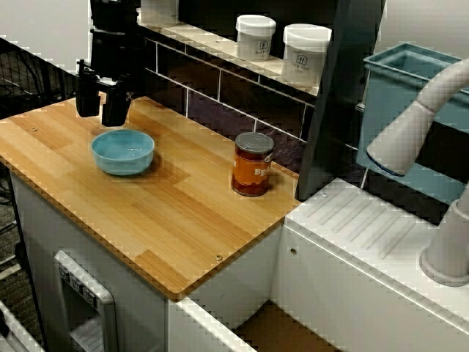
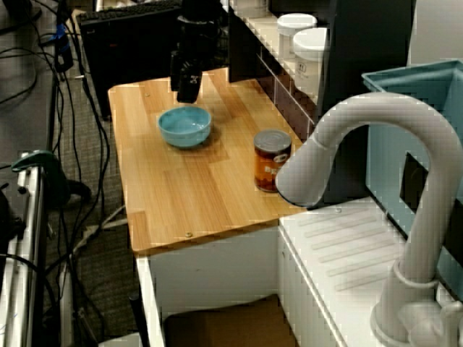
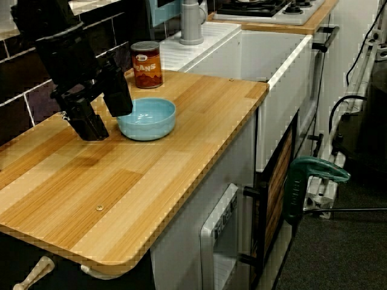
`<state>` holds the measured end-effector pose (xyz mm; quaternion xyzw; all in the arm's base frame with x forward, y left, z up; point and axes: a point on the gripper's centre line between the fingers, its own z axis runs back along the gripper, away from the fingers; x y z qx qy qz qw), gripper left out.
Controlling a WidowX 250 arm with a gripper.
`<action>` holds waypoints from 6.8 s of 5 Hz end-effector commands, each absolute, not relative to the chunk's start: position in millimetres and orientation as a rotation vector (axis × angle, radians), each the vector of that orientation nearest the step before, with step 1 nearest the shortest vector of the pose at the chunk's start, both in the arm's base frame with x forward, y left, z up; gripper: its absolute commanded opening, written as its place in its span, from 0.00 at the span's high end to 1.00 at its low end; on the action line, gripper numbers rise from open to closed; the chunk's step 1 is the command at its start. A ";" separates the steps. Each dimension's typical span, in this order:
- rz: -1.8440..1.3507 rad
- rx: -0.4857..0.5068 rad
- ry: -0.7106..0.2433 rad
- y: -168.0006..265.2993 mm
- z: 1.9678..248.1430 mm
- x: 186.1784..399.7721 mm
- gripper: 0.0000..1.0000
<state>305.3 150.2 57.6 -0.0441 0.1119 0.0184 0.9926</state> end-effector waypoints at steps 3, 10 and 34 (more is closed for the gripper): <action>-0.080 -0.089 0.168 194.5 88.7 288.7 0.00; -0.061 -0.086 0.151 141.7 52.8 306.9 0.00; -0.169 -0.085 0.216 -94.4 43.3 249.6 0.00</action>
